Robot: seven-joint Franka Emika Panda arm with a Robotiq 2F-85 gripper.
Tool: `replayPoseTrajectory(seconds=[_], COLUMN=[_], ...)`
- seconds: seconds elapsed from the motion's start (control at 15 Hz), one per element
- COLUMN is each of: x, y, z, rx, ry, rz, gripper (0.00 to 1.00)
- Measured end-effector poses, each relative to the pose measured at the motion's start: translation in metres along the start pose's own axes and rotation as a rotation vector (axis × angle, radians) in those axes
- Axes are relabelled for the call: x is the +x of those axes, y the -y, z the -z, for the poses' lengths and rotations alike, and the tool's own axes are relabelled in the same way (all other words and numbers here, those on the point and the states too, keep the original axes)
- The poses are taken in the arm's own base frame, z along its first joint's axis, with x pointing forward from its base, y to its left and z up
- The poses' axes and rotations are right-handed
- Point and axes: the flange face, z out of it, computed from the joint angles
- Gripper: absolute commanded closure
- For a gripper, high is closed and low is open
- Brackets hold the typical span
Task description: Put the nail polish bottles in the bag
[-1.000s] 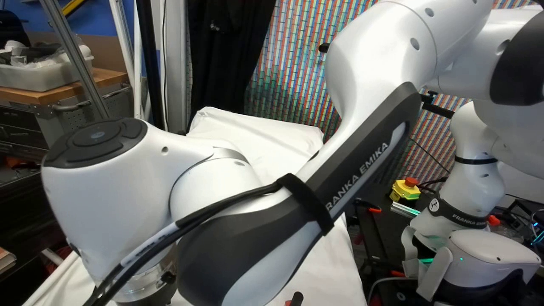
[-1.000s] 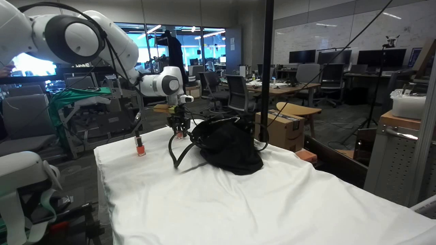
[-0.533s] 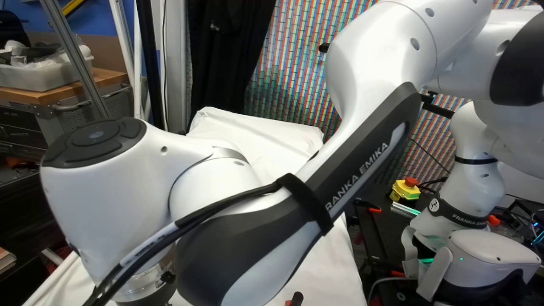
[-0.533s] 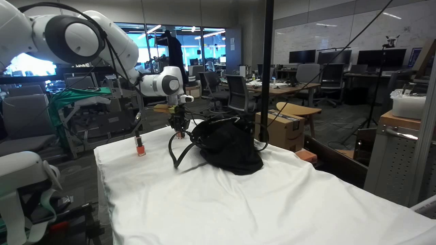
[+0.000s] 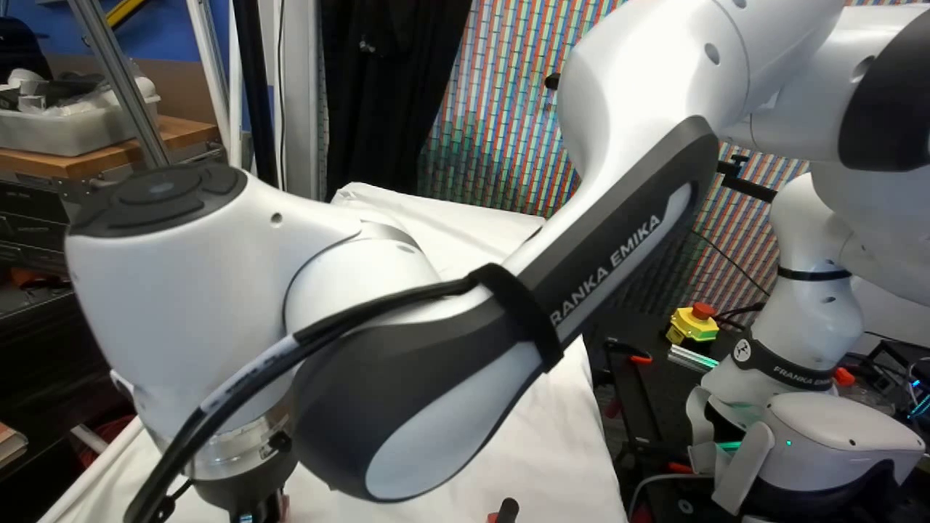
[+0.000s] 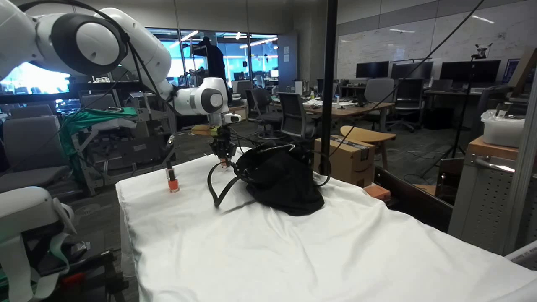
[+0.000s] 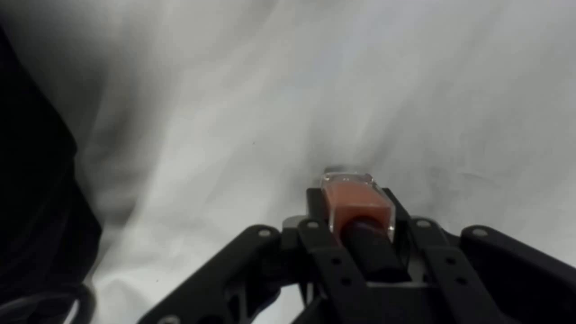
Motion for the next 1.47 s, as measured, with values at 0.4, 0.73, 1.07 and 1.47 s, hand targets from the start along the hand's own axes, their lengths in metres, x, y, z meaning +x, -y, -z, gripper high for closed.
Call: replayPoseTrajectory(seconds=[0.4, 0.73, 1.07, 1.47], x=[0.006, 0.0, -0.02, -0.047], y=[-0.052, -0.111, -0.163, -0.218], z=[0.064, 0.107, 0.119, 0.105], rx=[-0.01, -0.028, -0.049, -0.072], ry=[-0.073, -0.118, -0.109, -0.07], rz=[-0.069, -0.146, -0.231, -0.344], gripper=[0.85, 0.85, 0.85, 0.85])
